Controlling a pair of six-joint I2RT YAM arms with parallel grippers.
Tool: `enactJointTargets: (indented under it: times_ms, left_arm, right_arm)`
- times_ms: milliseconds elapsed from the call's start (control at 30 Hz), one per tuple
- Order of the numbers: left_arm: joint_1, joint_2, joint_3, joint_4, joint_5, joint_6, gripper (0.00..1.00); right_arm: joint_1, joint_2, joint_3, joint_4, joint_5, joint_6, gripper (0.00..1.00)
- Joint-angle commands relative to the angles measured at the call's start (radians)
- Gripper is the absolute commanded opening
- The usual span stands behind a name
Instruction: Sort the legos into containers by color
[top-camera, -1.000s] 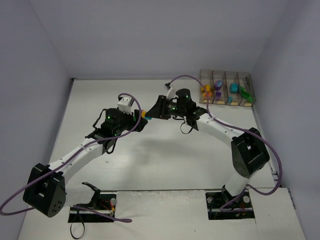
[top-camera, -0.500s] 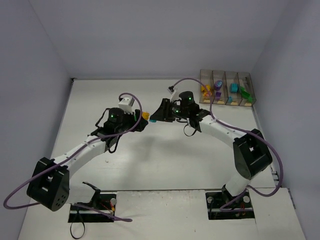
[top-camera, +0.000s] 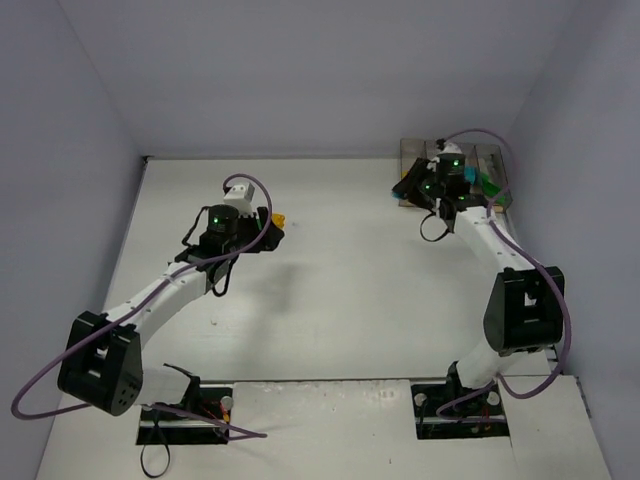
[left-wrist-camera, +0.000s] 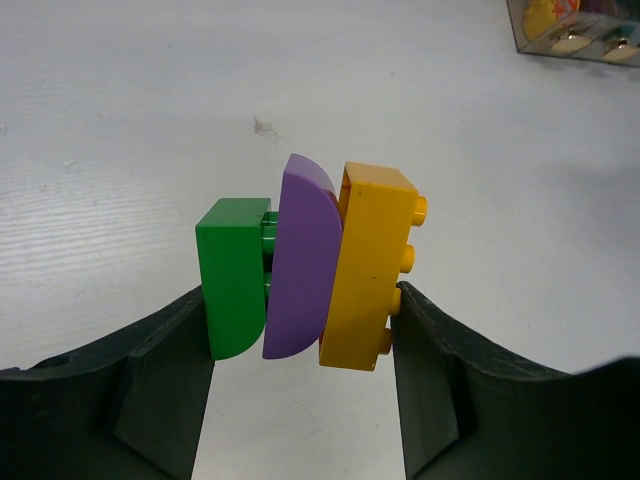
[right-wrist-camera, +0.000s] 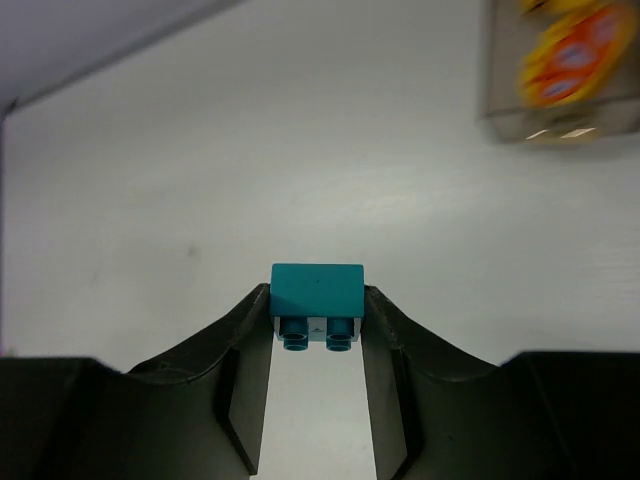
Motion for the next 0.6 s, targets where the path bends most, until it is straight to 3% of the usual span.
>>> enactJointTargets:
  times_ms: [0, 200, 433, 567]
  left_arm:
    - [-0.001, -0.064, 0.046, -0.018, 0.029, 0.025, 0.18]
    - [-0.003, -0.135, 0.012, -0.091, 0.045, 0.041, 0.21]
    - [-0.004, -0.182, -0.026, -0.111, 0.060, 0.047, 0.24]
    - [-0.004, -0.191, -0.026, -0.115, 0.075, 0.059, 0.25]
  right_arm:
    - [-0.072, 0.026, 0.113, -0.027, 0.386, -0.058, 0.00]
    - [-0.242, 0.191, 0.298, -0.025, 0.539, -0.132, 0.00]
    - [-0.328, 0.405, 0.519, -0.031, 0.505, -0.195, 0.07]
    - [-0.351, 0.492, 0.601, -0.034, 0.430, -0.186, 0.16]
